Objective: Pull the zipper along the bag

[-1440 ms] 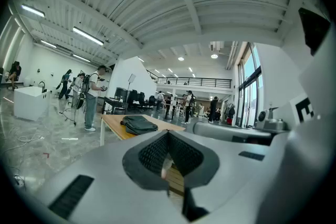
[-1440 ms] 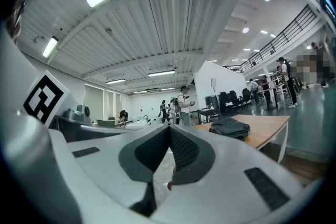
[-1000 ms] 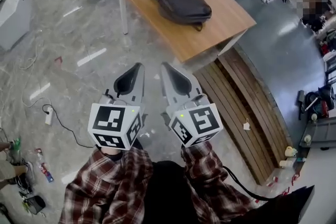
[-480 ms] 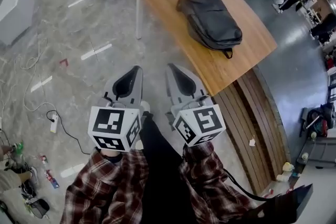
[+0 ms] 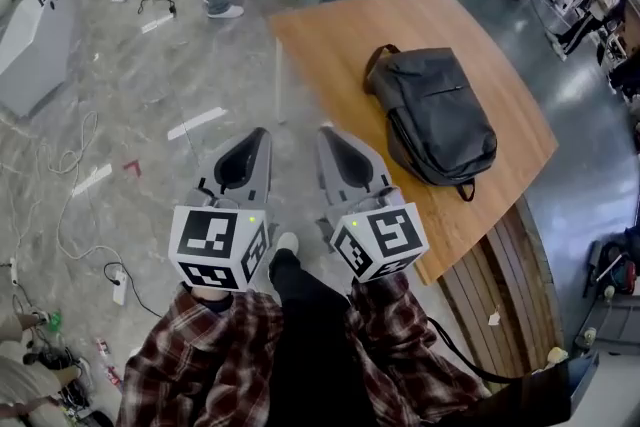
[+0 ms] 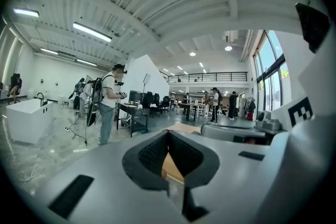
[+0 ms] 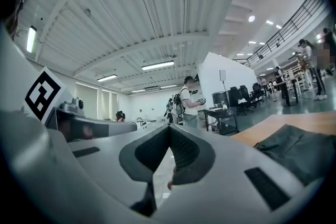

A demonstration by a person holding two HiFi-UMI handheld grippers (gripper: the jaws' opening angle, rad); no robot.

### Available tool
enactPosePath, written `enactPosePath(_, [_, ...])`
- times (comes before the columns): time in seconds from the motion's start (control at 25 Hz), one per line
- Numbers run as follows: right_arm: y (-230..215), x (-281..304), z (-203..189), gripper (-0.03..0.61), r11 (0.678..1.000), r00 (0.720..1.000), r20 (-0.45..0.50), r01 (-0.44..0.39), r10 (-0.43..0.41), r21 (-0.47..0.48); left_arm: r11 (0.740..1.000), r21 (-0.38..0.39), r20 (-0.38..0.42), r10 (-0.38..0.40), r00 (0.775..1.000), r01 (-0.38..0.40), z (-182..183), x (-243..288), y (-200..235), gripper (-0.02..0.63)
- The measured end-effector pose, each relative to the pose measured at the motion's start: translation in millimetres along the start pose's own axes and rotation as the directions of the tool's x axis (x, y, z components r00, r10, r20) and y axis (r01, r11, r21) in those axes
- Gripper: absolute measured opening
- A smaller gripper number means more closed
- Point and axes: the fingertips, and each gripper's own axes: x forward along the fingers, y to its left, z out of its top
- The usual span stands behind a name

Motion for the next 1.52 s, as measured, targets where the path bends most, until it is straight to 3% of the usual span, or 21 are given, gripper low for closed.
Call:
enactPosePath(0.16, [-64.1, 5.8, 48.3, 0.008, 0.999, 0.999, 0.022, 0.049, -0.050, 0.015, 0.999, 0.019, 0.013, -0.047, 0.999, 0.046, 53.3, 60.6, -28.0, 0.011])
enactPosePath(0.28, [-65.6, -0.4, 101.6, 0.009, 0.993, 0.993, 0.037, 0.115, -0.116, 0.026, 0.991, 0.047, -0.014, -0.121, 0.993, 0.122, 100.8, 67.1, -46.7, 0.011])
enactPosePath(0.4, [-48.1, -7.9, 130.5, 0.009, 0.975, 0.975, 0.030, 0.217, -0.218, 0.043, 0.969, 0.055, -0.066, -0.235, 0.970, 0.239, 128.8, 62.8, -52.6, 0.011])
enactPosePath(0.48, [-62.6, -17.5, 127.2, 0.009, 0.950, 0.951, 0.022, 0.307, -0.309, 0.055, 0.943, 0.063, -0.093, -0.322, 0.942, 0.328, 126.7, 78.6, -67.2, 0.011])
enactPosePath(0.68, [-154.2, -37.2, 101.2, 0.009, 0.842, 0.845, 0.006, 0.532, -0.535, 0.089, 0.836, 0.082, -0.181, -0.522, 0.833, 0.542, 90.1, 161.8, -121.9, 0.011])
enactPosePath(0.88, [-221.7, -29.7, 96.5, 0.009, 0.713, 0.717, 0.007, 0.691, -0.697, 0.119, 0.698, 0.089, -0.245, -0.676, 0.695, 0.710, 83.9, 237.8, -157.4, 0.011])
enactPosePath(1.0, [-222.9, -40.2, 83.3, 0.009, 0.615, 0.621, 0.001, 0.776, -0.784, 0.142, 0.601, 0.080, -0.289, -0.750, 0.595, 0.795, 69.0, 246.2, -170.3, 0.011])
enactPosePath(1.08, [-197.3, -51.3, 67.6, 0.009, 0.561, 0.569, -0.016, 0.814, -0.822, 0.154, 0.551, 0.077, -0.324, -0.775, 0.543, 0.831, 52.9, 228.4, -165.6, 0.011])
enactPosePath(1.2, [-164.7, -72.8, 45.0, 0.009, 0.482, 0.496, -0.048, 0.859, -0.867, 0.175, 0.494, 0.068, -0.385, -0.789, 0.480, 0.867, 26.5, 208.0, -161.6, 0.011])
enactPosePath(1.32, [-166.3, -95.7, 15.8, 0.009, 0.407, 0.431, -0.095, 0.892, -0.898, 0.198, 0.450, 0.055, -0.448, -0.787, 0.425, 0.891, -9.3, 215.0, -175.5, 0.011])
enactPosePath(1.4, [-172.6, -107.0, -5.8, 0.009, 0.379, 0.409, -0.125, 0.901, -0.904, 0.209, 0.431, 0.056, -0.483, -0.777, 0.403, 0.900, -35.0, 220.6, -183.8, 0.011])
enactPosePath(1.52, [-174.5, -115.3, -31.8, 0.009, 0.369, 0.406, -0.158, 0.903, -0.900, 0.220, 0.416, 0.058, -0.522, -0.762, 0.383, 0.907, -64.1, 218.0, -187.5, 0.011])
